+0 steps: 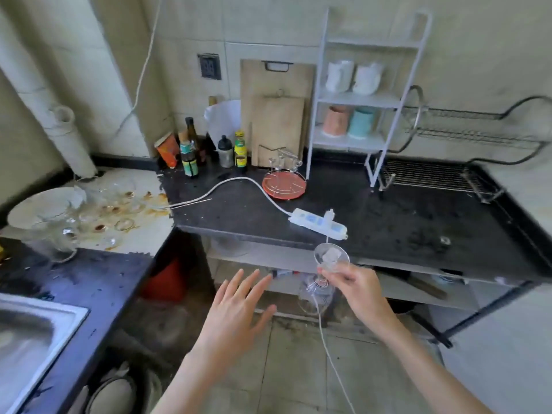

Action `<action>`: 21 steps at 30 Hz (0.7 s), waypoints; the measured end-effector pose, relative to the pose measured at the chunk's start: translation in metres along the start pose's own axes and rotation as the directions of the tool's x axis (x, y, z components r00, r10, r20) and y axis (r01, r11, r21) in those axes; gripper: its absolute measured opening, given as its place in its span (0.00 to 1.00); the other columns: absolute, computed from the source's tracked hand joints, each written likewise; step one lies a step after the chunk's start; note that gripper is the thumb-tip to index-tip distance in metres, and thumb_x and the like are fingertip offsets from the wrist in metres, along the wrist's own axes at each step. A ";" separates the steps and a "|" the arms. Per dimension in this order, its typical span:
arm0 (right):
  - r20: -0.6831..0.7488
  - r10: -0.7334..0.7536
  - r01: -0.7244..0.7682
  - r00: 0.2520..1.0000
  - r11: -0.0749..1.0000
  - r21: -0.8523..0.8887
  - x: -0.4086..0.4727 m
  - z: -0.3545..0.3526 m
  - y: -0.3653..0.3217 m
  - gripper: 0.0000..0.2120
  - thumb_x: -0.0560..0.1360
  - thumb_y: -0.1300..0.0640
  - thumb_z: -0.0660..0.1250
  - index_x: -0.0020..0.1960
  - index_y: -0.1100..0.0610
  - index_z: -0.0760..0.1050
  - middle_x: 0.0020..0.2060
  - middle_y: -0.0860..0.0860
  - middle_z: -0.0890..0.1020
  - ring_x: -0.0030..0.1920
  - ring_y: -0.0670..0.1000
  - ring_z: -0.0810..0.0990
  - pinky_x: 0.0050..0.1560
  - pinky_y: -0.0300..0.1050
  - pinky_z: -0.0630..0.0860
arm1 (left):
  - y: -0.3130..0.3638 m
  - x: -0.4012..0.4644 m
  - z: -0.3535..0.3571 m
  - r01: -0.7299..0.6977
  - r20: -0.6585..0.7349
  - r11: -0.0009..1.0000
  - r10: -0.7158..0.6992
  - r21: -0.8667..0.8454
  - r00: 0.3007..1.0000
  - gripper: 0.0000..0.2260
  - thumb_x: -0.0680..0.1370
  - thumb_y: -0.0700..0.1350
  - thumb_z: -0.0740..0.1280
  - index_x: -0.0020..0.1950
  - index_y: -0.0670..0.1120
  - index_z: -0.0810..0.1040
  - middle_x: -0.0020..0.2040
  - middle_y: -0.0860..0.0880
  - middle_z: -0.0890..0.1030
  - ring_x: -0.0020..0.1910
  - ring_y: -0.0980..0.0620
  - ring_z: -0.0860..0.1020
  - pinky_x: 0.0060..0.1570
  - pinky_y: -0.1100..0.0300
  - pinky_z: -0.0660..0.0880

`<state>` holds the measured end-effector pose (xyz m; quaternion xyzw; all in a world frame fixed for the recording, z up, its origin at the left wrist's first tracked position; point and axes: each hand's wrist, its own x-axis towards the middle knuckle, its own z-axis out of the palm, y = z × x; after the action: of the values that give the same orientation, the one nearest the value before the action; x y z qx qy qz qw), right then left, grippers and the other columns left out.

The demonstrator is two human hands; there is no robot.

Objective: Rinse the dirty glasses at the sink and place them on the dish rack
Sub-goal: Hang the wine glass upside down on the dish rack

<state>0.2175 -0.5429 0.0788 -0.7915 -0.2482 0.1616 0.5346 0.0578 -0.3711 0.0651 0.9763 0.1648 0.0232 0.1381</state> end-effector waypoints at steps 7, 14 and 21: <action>-0.264 0.054 -0.068 0.963 0.997 -0.042 0.002 -0.153 0.052 0.06 0.74 0.60 0.69 0.45 0.62 0.84 0.39 0.47 0.84 0.38 0.30 0.78 0.42 0.25 0.70 | 0.133 0.099 0.033 -0.234 0.031 0.972 0.234 0.000 0.972 0.39 0.71 0.71 0.34 0.74 0.55 0.61 0.74 0.53 0.63 0.75 0.48 0.59 0.71 0.53 0.54; -0.423 0.077 -0.112 0.903 0.992 -0.058 0.044 -0.247 0.076 0.07 0.74 0.60 0.69 0.42 0.62 0.84 0.34 0.47 0.85 0.34 0.39 0.77 0.40 0.37 0.72 | 0.210 0.200 0.049 -0.381 0.057 0.923 0.384 -0.056 0.921 0.46 0.63 0.73 0.23 0.76 0.58 0.50 0.77 0.55 0.54 0.76 0.51 0.49 0.72 0.57 0.44; -0.456 0.072 -0.125 0.887 0.988 -0.086 0.148 -0.311 0.098 0.09 0.74 0.58 0.69 0.44 0.63 0.84 0.39 0.57 0.85 0.40 0.57 0.81 0.49 0.56 0.76 | 0.246 0.334 0.064 -0.411 0.103 0.909 0.417 -0.076 0.903 0.33 0.77 0.67 0.40 0.70 0.51 0.69 0.69 0.48 0.72 0.68 0.43 0.70 0.62 0.48 0.68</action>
<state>0.5234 -0.7270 0.1069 -0.8480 -0.0855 -0.0137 0.5228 0.4565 -0.5012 0.0722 0.9848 -0.0551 -0.0007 0.1648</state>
